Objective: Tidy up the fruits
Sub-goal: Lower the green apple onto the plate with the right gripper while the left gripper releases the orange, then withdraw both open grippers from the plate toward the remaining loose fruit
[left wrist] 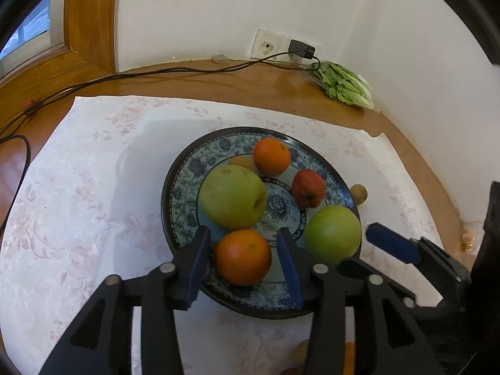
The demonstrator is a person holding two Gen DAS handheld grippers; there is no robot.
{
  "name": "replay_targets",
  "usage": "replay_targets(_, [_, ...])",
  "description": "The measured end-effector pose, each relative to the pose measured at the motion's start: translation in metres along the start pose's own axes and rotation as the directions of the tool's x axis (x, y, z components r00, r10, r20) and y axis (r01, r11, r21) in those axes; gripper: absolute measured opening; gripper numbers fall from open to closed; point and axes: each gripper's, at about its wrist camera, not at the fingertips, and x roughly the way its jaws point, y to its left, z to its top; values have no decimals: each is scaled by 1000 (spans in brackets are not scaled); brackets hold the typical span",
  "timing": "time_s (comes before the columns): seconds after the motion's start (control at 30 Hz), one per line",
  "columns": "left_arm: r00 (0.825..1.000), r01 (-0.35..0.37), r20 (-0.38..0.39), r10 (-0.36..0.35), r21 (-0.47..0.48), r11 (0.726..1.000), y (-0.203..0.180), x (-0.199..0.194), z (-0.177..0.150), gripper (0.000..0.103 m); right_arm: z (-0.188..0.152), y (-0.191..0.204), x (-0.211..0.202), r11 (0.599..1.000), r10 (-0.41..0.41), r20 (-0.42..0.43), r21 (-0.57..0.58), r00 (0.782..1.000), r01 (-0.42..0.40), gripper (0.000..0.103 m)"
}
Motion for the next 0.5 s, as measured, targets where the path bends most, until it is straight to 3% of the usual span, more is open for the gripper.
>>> replay_targets(0.23, [1000,15,-12,-14,18,1000,-9,-16,-8,61,-3,-8,-16,999,-18,15,42,1000,17,66])
replay_targets(0.5, [1000,27,-10,-26,49,998,-22,-40,-24,62,-11,0,-32,1000,-14,18,16,1000,14,66])
